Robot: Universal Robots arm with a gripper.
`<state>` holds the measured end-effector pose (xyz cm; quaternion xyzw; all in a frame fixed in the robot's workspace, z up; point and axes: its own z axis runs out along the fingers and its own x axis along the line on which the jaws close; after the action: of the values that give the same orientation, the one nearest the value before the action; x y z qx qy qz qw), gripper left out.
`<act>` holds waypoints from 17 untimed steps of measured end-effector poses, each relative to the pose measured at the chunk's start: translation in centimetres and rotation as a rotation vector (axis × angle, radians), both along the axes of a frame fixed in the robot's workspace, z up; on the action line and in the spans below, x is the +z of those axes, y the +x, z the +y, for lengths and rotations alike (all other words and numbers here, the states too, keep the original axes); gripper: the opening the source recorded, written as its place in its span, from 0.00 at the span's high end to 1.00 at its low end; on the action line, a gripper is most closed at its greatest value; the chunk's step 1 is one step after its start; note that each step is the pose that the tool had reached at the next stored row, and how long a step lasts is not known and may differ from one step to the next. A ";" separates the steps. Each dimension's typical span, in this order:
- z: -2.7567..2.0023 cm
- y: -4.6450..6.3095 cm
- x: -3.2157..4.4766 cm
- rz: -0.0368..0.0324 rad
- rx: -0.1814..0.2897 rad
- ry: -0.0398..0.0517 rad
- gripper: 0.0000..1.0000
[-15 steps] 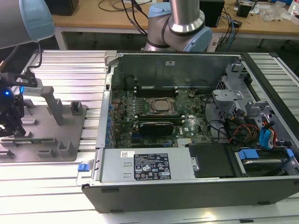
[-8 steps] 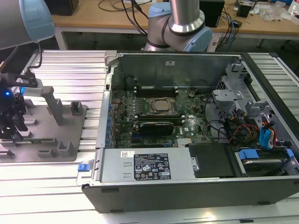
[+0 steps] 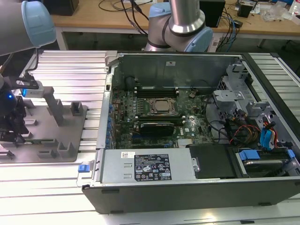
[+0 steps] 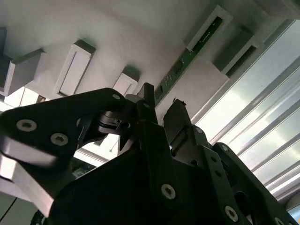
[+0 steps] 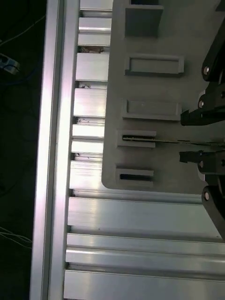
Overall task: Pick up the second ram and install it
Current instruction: 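Pick up the second ram and move it above second insertion slot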
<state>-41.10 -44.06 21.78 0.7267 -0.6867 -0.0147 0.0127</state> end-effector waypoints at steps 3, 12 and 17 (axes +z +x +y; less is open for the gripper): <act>0.00 -0.2 -0.45 -0.0002 0.001 0.0001 0.66; -0.01 -0.4 -0.91 0.0000 0.003 -0.0008 0.75; -0.11 -0.5 -0.92 -0.0001 0.003 -0.0007 0.75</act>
<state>-41.55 -44.17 20.86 0.7277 -0.6857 -0.0144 0.0129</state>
